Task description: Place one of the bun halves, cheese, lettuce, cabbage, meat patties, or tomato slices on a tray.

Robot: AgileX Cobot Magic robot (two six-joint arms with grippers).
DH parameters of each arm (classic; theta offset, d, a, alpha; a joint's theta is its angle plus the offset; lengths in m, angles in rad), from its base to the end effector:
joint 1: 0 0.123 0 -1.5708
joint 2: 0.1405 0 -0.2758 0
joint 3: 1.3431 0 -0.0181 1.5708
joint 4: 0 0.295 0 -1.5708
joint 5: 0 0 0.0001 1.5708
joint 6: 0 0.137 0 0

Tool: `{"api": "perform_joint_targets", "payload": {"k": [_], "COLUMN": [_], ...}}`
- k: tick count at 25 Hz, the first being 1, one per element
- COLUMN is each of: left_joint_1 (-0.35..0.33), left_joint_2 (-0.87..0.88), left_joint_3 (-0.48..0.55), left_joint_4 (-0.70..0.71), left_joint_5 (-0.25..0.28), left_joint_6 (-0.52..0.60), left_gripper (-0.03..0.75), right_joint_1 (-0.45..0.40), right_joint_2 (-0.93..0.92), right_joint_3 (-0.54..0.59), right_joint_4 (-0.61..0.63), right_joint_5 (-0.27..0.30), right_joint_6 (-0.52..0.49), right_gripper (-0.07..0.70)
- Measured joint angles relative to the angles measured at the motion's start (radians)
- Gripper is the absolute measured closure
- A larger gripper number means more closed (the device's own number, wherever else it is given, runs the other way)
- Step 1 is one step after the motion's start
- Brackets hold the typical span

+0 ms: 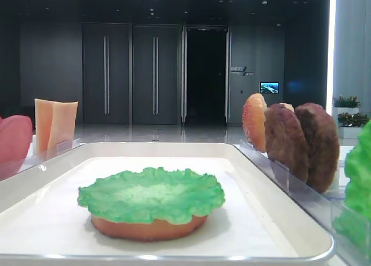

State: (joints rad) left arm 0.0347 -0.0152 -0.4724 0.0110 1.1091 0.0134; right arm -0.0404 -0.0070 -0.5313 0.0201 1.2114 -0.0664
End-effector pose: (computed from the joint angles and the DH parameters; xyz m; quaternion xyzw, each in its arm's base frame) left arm 0.0819 0.0042 0.2632 -0.0096 0.8686 0.0174 0.4951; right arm 0.0693 -0.0002 0.2713 -0.0128 0.8810 -0.0153 0.4726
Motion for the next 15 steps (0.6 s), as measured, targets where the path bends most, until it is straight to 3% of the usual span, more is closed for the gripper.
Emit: {"api": "perform_joint_targets", "payload": {"k": [8, 15], "left_joint_1": [0.000, 0.000], "left_joint_2": [0.000, 0.000], "left_joint_3": [0.000, 0.000], "left_joint_4": [0.000, 0.000], "left_joint_5": [0.000, 0.000], "left_joint_6": [0.000, 0.000], "left_gripper": [0.557, 0.557], "right_joint_1": [0.000, 0.000], "right_joint_2": [0.000, 0.000], "right_joint_3": [0.034, 0.034], "right_joint_4": [0.003, 0.003], "right_joint_5": [-0.063, -0.068], "right_joint_6": [0.000, 0.000], "right_gripper": [0.160, 0.160]}}
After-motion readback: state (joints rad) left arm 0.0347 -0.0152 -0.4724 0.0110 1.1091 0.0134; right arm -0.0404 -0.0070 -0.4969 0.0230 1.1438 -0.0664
